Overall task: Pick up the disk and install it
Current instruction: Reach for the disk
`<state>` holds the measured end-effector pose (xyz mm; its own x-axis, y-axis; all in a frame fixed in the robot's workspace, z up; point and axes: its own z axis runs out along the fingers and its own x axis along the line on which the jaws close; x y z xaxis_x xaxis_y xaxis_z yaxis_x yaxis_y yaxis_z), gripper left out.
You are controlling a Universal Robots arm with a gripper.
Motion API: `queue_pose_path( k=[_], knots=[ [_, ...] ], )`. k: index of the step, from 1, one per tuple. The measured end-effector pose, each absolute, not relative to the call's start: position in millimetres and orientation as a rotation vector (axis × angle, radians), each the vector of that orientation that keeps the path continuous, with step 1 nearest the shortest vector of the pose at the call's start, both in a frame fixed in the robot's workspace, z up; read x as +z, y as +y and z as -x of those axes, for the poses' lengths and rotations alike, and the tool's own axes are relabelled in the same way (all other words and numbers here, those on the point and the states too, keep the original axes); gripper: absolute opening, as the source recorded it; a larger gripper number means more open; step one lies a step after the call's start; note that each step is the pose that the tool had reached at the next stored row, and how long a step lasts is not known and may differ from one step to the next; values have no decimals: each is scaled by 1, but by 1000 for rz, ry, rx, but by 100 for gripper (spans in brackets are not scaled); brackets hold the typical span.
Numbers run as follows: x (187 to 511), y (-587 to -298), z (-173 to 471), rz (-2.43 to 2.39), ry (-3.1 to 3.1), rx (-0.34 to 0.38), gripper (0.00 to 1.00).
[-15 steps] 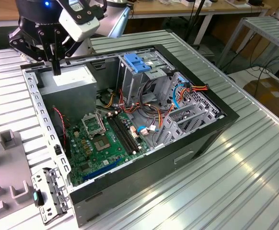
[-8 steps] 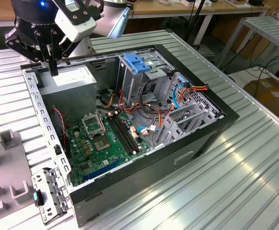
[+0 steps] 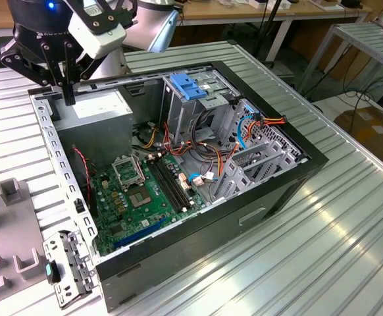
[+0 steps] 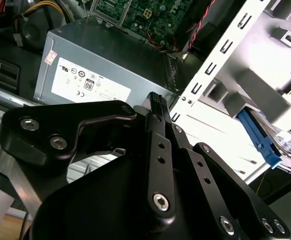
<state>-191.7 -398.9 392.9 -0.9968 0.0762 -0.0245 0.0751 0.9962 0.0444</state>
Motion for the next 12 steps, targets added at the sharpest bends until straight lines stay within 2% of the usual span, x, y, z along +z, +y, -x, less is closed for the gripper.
queue_pose_path(
  k=[12],
  knots=[
    [393, -399, 203, -118, 3112, 68, 11]
  ],
)
